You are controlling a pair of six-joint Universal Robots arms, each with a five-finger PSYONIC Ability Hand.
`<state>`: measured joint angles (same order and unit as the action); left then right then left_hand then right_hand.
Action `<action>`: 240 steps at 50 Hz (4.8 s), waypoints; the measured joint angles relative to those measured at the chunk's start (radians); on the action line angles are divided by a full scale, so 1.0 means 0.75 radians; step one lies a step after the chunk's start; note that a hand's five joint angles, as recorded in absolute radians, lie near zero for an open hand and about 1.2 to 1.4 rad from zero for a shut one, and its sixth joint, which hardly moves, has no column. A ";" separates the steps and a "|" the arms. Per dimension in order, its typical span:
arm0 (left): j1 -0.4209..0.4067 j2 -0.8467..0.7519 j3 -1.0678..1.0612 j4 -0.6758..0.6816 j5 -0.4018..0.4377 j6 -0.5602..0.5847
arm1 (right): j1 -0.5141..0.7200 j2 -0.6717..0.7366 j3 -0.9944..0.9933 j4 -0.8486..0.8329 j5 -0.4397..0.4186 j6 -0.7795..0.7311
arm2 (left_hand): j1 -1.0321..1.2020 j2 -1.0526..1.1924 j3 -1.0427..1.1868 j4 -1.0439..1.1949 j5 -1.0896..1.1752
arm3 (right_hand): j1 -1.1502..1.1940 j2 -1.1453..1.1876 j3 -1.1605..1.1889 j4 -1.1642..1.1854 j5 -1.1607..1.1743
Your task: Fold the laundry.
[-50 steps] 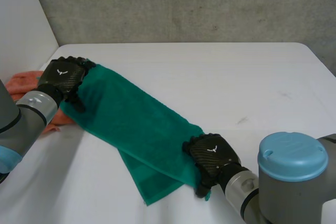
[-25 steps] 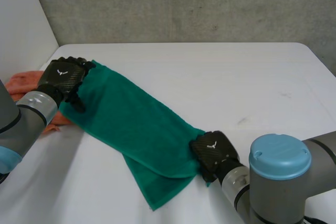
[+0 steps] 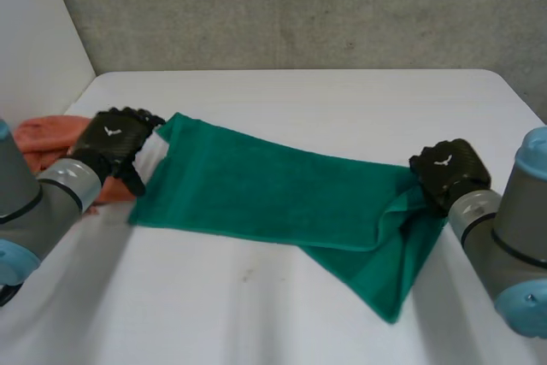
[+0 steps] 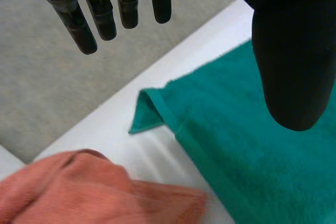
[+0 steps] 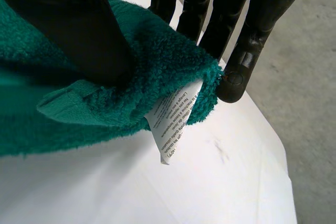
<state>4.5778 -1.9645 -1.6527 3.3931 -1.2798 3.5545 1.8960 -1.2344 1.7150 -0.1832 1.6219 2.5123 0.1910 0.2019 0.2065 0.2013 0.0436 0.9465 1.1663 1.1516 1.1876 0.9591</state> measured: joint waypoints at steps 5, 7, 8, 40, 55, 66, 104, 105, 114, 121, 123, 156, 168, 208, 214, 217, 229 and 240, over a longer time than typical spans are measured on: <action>-0.010 -0.083 0.007 0.000 0.033 0.103 | -0.017 0.002 -0.032 0.007 -0.024 0.080 | 0.036 0.025 0.020 0.020 0.007 | 0.000 0.000 0.000 0.000 0.000; -0.012 -0.107 0.011 0.000 0.038 0.151 | -0.017 0.004 -0.039 0.006 -0.036 0.105 | 0.045 0.031 0.025 0.030 0.006 | 0.000 0.000 0.000 0.000 0.000; -0.014 -0.124 0.013 -0.001 0.040 0.187 | -0.017 0.007 -0.043 0.006 -0.047 0.119 | 0.050 0.035 0.029 0.036 0.006 | 0.000 0.000 0.001 0.000 0.000; -0.061 -0.267 0.085 -0.021 0.032 0.296 | -0.016 0.032 -0.041 0.003 -0.093 0.142 | 0.156 0.141 0.133 0.145 0.124 | 0.000 0.000 0.014 0.002 0.000; -0.058 -0.298 0.103 -0.023 0.029 0.304 | -0.016 0.053 -0.037 0.002 -0.095 0.139 | 0.162 0.149 0.141 0.150 0.130 | 0.000 0.000 0.014 0.002 0.000; -0.058 -0.331 0.133 -0.022 0.027 0.308 | -0.016 0.060 -0.037 0.001 -0.095 0.138 | 0.238 0.230 0.224 0.234 0.207 | 0.000 0.000 0.014 0.002 0.000; -0.087 -0.406 0.259 -0.020 -0.004 0.303 | -0.016 0.070 -0.036 0.001 -0.095 0.137 | 0.581 0.559 0.549 0.559 0.517 | 0.000 0.000 0.014 0.002 0.000; -0.091 -0.410 0.264 -0.020 -0.008 0.303 | -0.016 0.070 -0.036 0.001 -0.095 0.137 | 0.602 0.580 0.569 0.577 0.536 | 0.000 0.000 0.014 0.002 0.000; -0.112 -0.421 0.281 -0.024 -0.029 0.299 | -0.017 0.065 -0.043 0.002 -0.092 0.141 | 1.260 1.308 1.296 1.318 1.226 | 0.000 0.000 0.014 0.002 0.000; -0.128 -0.255 0.248 -0.091 -0.073 0.290 | -0.024 0.025 -0.086 0.060 -0.093 0.142 | 1.260 1.316 1.305 1.324 1.226 | 0.000 0.000 0.014 0.002 0.000; -0.128 -0.153 0.233 -0.120 -0.085 0.281 | -0.032 -0.021 -0.118 0.118 -0.105 0.143 | 1.260 1.316 1.305 1.324 1.226 | 0.000 0.000 0.014 0.002 0.000; -0.192 -0.034 0.702 -0.329 -0.203 0.036 | -0.205 0.172 -1.107 0.609 -0.245 0.148 | 1.260 1.323 1.313 1.330 1.226 | 0.018 0.013 0.014 0.002 0.000; -0.263 -0.025 1.052 0.019 -0.479 -0.047 | -0.210 0.102 -1.212 0.045 -0.215 0.465 | 1.260 1.323 1.313 1.330 1.226 | 0.018 0.013 0.014 0.002 0.000; -0.186 0.140 -0.102 0.081 -0.340 -0.079 | -0.242 0.044 -0.036 0.316 -0.425 0.119 | 1.260 1.324 1.313 1.330 1.226 | -0.679 -0.903 -0.882 -0.935 -0.219; -0.174 0.142 -0.100 0.082 -0.339 -0.080 | -0.241 -0.025 0.119 0.209 -0.430 0.116 | 1.260 1.324 1.313 1.330 1.226 | -0.679 -0.903 -0.883 -0.937 -0.219; -0.173 0.141 -0.099 0.082 -0.339 -0.081 | -0.240 -0.045 0.177 0.152 -0.434 0.114 | 1.260 1.324 1.313 1.330 1.226 | -0.679 -0.903 -0.883 -0.937 -0.219; -0.174 0.141 -0.084 0.080 -0.339 -0.080 | -0.221 -0.055 0.278 0.067 -0.432 0.201 | 1.260 1.324 1.313 1.330 1.226 | -0.722 -0.947 -0.931 -0.985 -0.219; -0.178 0.161 -0.037 0.070 -0.343 -0.080 | -0.201 -0.061 0.351 0.058 -0.429 0.237 | 1.260 1.324 1.313 1.330 1.226 | -0.747 -0.950 -0.954 -1.013 -0.219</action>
<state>4.4439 -1.8437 -1.6803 3.4456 -1.5373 3.4945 1.7456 -1.2803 1.9783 -0.1399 1.2999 2.6897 1.1357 1.1952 1.1912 1.1989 0.9630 0.3861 0.4540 0.4362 0.4277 0.7947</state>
